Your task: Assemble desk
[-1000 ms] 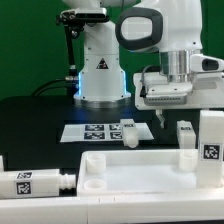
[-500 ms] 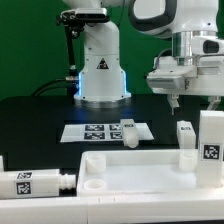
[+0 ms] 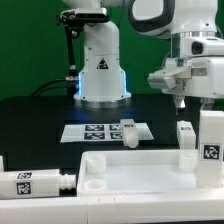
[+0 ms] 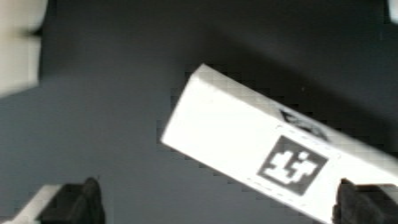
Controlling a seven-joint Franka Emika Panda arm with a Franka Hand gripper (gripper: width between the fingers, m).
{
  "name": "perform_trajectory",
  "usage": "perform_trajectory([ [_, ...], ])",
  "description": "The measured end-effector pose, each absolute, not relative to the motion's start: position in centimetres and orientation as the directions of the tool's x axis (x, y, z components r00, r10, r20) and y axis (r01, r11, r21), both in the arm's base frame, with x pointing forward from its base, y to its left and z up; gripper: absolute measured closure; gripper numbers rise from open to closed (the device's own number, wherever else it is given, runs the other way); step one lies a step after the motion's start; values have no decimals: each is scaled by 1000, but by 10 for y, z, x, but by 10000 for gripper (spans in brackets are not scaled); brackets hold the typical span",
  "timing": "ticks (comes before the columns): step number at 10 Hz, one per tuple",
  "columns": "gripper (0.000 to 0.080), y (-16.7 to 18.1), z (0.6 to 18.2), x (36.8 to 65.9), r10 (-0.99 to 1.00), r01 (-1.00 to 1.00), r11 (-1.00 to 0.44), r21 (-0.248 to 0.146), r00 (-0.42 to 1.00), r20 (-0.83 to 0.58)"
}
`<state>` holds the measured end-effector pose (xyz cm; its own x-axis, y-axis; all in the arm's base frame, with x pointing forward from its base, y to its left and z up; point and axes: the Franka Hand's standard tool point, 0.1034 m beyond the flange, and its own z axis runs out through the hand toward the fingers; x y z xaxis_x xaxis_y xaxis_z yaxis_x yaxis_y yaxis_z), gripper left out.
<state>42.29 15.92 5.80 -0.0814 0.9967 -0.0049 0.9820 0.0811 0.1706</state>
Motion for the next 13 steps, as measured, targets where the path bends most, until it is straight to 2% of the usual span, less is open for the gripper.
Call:
perform_trajectory([
  [2,150,172,59,421,947,935,-319,152,311,73],
  [4,150,177,58,416,935,925,-340,169,314,166],
  [5,150,174,56,414,896,889,-436,143,412,168],
  [7,150,174,56,415,867,861,-490,133,466,178],
  [9,150,162,59,428,705,703,-705,88,685,182],
  [11,150,160,62,438,413,417,-909,17,894,174],
  [12,150,156,62,444,266,270,-963,-14,954,139],
  [13,150,152,63,448,207,213,-977,-28,967,148],
])
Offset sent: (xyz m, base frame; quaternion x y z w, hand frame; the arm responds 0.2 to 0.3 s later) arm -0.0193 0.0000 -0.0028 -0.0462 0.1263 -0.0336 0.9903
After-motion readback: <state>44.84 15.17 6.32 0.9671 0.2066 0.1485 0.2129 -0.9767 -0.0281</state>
